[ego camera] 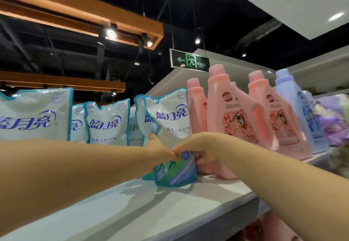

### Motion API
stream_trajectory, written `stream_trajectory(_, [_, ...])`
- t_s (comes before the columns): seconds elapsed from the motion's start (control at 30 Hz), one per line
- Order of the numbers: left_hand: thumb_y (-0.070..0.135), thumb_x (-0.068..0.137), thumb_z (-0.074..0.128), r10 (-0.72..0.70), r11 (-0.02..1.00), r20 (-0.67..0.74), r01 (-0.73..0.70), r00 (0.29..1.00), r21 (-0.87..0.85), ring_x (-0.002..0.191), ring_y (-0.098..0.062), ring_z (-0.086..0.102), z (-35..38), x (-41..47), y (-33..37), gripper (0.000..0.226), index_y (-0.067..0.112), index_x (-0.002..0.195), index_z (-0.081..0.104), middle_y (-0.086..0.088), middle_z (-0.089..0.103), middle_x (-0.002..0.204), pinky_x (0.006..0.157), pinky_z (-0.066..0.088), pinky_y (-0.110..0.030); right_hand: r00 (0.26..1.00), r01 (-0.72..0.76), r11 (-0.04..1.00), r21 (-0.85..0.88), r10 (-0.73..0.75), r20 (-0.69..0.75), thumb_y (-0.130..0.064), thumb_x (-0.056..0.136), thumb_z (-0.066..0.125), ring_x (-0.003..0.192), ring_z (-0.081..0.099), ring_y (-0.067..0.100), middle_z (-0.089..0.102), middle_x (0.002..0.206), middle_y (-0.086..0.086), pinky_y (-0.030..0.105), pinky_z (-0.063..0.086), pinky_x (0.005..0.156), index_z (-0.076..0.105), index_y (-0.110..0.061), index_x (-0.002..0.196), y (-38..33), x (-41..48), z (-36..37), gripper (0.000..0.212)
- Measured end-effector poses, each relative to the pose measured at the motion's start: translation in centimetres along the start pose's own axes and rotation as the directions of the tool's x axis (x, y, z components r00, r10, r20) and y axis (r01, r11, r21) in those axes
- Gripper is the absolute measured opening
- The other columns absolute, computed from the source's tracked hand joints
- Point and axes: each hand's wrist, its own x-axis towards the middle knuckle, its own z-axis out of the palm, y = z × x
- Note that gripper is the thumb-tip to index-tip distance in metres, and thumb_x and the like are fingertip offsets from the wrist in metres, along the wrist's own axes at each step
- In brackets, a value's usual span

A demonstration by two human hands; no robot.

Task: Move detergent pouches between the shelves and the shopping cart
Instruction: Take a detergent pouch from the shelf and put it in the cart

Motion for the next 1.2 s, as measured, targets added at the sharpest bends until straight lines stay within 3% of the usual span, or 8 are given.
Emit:
stream_trajectory(0.07, [0.022, 0.072, 0.078, 0.015, 1.000, -0.051, -0.014, 0.999, 0.011, 0.116, -0.030, 0.048, -0.1, -0.2, 0.0, 0.094, 0.010, 0.141, 0.016, -0.013, 0.046, 0.127, 0.091, 0.046, -0.038, 1.000, 0.016, 1.000, 0.024, -0.016, -0.013, -0.037, 0.079, 0.070, 0.105, 0.056, 0.009, 0.059, 0.106, -0.003, 0.023, 0.043, 0.090, 0.058, -0.024, 0.105, -0.6, -0.6, 0.3, 0.030])
stream_trajectory(0.17, [0.016, 0.067, 0.081, 0.076, 0.997, -0.080, -0.078, 0.994, -0.028, 0.112, -0.030, 0.053, -1.0, -1.4, 0.2, 0.090, 0.015, 0.138, 0.026, -0.010, 0.054, 0.122, 0.094, 0.047, -0.043, 0.984, 0.158, 0.983, 0.094, -0.150, -0.094, -0.026, 0.084, 0.066, 0.060, 0.061, 0.003, 0.066, 0.066, -0.006, 0.012, 0.045, 0.059, 0.061, -0.021, 0.092, -1.6, -2.5, 0.6, 0.011])
stream_trajectory(0.27, [0.007, 0.065, 0.081, 0.161, 0.979, -0.125, -0.175, 0.979, -0.104, 0.106, -0.025, 0.056, -2.3, -4.0, 1.4, 0.083, 0.016, 0.133, 0.035, -0.004, 0.057, 0.113, 0.091, 0.047, -0.034, 0.926, 0.366, 0.908, 0.205, -0.332, -0.179, -0.014, 0.080, 0.071, 0.089, 0.067, 0.016, 0.071, 0.104, 0.004, 0.029, 0.055, 0.083, 0.064, -0.015, 0.115, -2.1, -4.7, 0.3, 0.036])
stream_trajectory(0.33, [0.005, 0.062, 0.082, 0.200, 0.967, -0.182, -0.224, 0.963, -0.121, 0.107, -0.026, 0.058, -3.2, -6.2, 2.7, 0.080, 0.018, 0.129, 0.040, -0.005, 0.060, 0.116, 0.089, 0.048, -0.035, 0.876, 0.471, 0.851, 0.232, -0.420, -0.237, -0.010, 0.078, 0.072, 0.093, 0.061, 0.016, 0.065, 0.116, 0.008, 0.021, 0.053, 0.077, 0.060, -0.011, 0.123, -2.3, -7.4, -0.4, 0.046])
stream_trajectory(0.47, [0.010, 0.053, 0.086, 0.267, 0.948, -0.338, -0.309, 0.903, -0.078, 0.102, -0.025, 0.059, -5.8, -11.9, 6.6, 0.079, 0.024, 0.118, 0.043, -0.003, 0.062, 0.110, 0.087, 0.050, -0.036, 0.785, 0.590, 0.782, 0.201, -0.498, -0.368, -0.040, 0.051, 0.080, 0.104, 0.061, 0.020, 0.063, 0.116, 0.004, 0.033, 0.051, 0.092, 0.048, -0.022, 0.127, -3.5, -13.0, -3.0, 0.084])
stream_trajectory(0.73, [0.008, 0.054, 0.085, 0.378, 0.896, -0.400, -0.438, 0.835, -0.068, 0.101, -0.025, 0.062, -7.8, -25.1, 14.2, 0.071, 0.027, 0.112, 0.048, -0.005, 0.064, 0.108, 0.087, 0.053, -0.044, 0.508, 0.858, 0.456, 0.235, -0.694, -0.510, -0.006, 0.077, 0.073, 0.089, 0.064, 0.013, 0.062, 0.092, -0.011, 0.021, 0.054, 0.080, 0.051, -0.028, 0.123, -0.2, -27.1, -8.1, 0.056])
stream_trajectory(1.0, [0.009, 0.055, 0.084, 0.511, 0.805, -0.315, -0.574, 0.800, -0.153, 0.100, -0.022, 0.063, -4.9, -41.3, 17.5, 0.065, 0.024, 0.109, 0.052, -0.003, 0.066, 0.108, 0.089, 0.052, -0.042, 0.490, 0.839, 0.520, 0.160, -0.595, -0.636, -0.037, 0.058, 0.082, 0.109, 0.058, 0.017, 0.053, 0.126, 0.005, 0.035, 0.051, 0.094, 0.037, -0.043, 0.133, 5.6, -42.9, -8.6, 0.088])
stream_trajectory(1.2, [-0.002, 0.067, 0.077, 0.573, 0.699, -0.212, -0.607, 0.792, -0.377, 0.074, -0.010, 0.066, 1.1, -52.4, 18.1, 0.048, 0.021, 0.105, 0.057, -0.005, 0.068, 0.090, 0.076, 0.056, -0.026, 0.606, 0.773, 0.510, 0.379, -0.412, -0.681, -0.023, 0.052, 0.081, 0.099, 0.067, 0.020, 0.067, 0.112, 0.003, 0.036, 0.055, 0.086, 0.030, -0.016, 0.140, 13.9, -54.8, -7.3, 0.102])
